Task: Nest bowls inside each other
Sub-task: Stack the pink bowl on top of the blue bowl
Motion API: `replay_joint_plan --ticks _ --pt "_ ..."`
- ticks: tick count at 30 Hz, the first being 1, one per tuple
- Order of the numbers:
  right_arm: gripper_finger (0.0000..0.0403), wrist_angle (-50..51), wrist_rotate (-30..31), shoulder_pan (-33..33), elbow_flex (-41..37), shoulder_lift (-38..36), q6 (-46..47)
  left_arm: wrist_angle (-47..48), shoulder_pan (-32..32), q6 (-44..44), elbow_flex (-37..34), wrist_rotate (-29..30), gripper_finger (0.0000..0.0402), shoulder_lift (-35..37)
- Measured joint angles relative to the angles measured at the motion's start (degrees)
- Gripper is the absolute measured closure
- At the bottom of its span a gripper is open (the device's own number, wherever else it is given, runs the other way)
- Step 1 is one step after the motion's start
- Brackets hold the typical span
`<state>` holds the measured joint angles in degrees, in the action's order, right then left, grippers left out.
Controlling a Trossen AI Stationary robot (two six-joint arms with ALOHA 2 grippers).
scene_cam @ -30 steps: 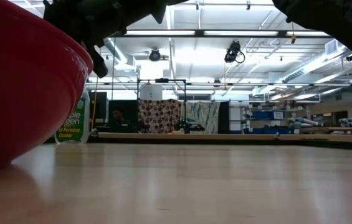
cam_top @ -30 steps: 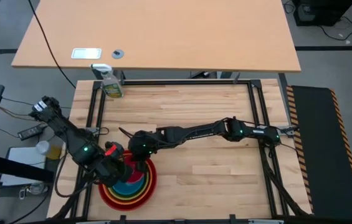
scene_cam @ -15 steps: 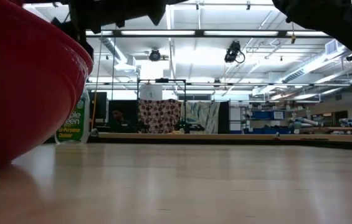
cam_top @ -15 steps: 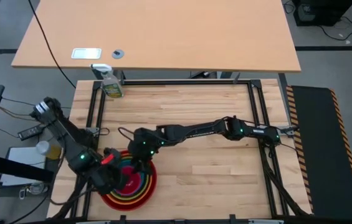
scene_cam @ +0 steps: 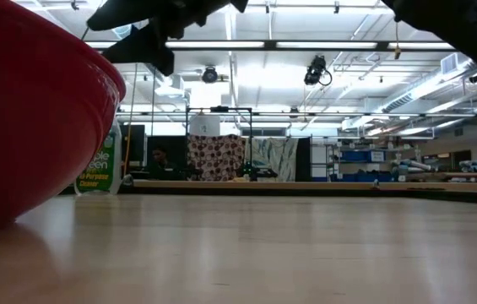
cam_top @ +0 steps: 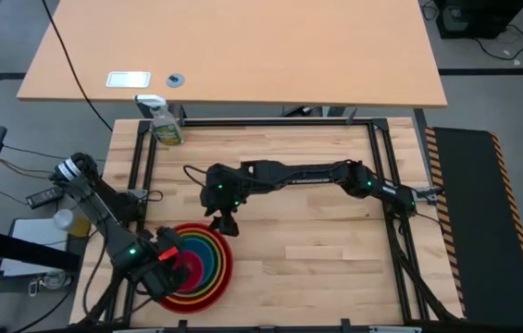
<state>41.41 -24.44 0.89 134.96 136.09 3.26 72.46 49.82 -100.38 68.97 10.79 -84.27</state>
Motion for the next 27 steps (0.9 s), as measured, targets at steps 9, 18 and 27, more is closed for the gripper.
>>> replay_joint_plan --ticks 9,18,27 --pt "0.0173 6.5 0.4 -0.6 0.0 -2.8 -3.1 -8.8 -2.8 4.9 -8.6 -1.8 0.0388 -0.1" --pt "0.0173 7.5 2.6 -0.6 0.0 -4.7 -4.5 -15.8 -5.8 5.6 -15.0 -3.0 0.0378 2.9" --pt "0.0173 7.6 2.6 -0.7 0.0 -4.7 -4.5 -15.6 -7.3 8.3 -15.0 -5.1 0.0257 2.9"
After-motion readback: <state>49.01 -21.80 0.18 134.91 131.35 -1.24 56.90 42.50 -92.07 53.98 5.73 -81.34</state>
